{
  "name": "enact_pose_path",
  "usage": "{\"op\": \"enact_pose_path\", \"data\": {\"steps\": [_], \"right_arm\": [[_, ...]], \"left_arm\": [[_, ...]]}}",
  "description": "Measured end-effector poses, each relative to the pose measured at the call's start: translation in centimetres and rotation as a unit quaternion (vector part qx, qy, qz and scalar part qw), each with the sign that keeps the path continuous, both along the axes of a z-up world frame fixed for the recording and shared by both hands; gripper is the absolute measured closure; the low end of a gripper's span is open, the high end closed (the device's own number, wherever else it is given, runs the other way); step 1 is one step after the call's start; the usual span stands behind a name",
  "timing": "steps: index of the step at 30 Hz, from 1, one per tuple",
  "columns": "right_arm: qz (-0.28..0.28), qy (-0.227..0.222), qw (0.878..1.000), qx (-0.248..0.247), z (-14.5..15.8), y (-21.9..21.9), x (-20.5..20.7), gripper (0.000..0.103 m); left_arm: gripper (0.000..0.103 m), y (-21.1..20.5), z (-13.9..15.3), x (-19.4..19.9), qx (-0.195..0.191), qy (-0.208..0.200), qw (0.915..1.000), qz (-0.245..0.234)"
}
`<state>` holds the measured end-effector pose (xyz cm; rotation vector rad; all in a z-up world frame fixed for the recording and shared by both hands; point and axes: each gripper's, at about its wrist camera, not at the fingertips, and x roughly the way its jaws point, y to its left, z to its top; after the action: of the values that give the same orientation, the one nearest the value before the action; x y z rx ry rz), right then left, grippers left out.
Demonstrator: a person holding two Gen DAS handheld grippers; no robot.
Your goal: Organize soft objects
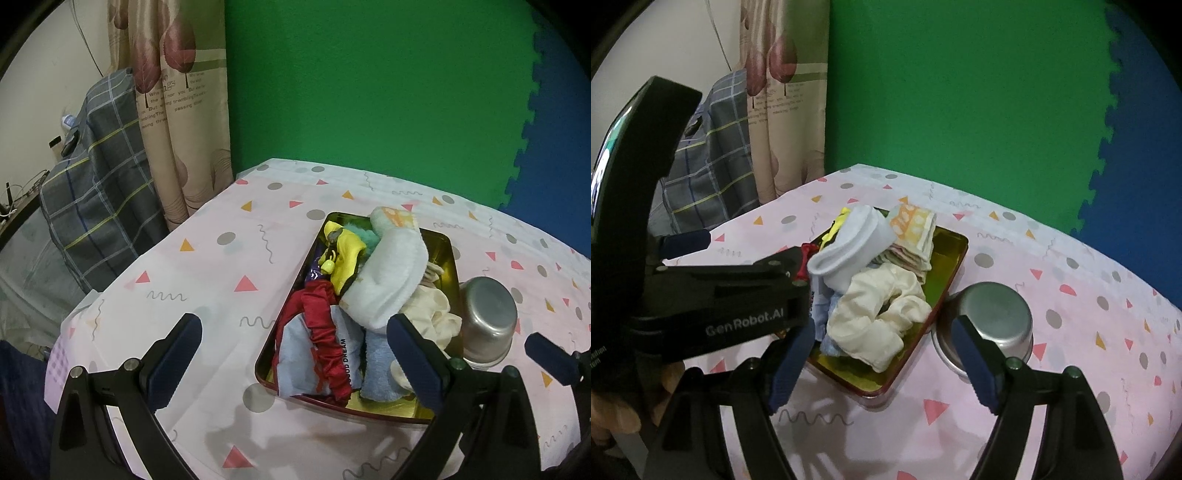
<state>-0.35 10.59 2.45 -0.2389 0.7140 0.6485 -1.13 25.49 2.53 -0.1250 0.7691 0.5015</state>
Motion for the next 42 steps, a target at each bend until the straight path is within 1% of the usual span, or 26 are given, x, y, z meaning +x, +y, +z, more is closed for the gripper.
{"op": "enact_pose_path", "data": {"steps": [6, 26, 42], "right_arm": [[-0.005, 0.018, 1.0, 0.0, -0.7, -0.2, 0.3, 0.024], [-0.004, 0.028, 1.0, -0.007, -1.6, 0.1, 0.5, 0.024], [-0.004, 0.028, 1.0, -0.012, -1.8, 0.2, 0.6, 0.024]], "left_arm": [[0.003, -0.1, 0.0, 0.0, -0.001, 0.0, 1.0, 0.0], [0.003, -0.2, -0.5, 0.4, 0.002, 0.011, 0.9999, -0.003], [0.003, -0.3, -0.6, 0.4, 0.0, 0.011, 0.9999, -0.006]]}}
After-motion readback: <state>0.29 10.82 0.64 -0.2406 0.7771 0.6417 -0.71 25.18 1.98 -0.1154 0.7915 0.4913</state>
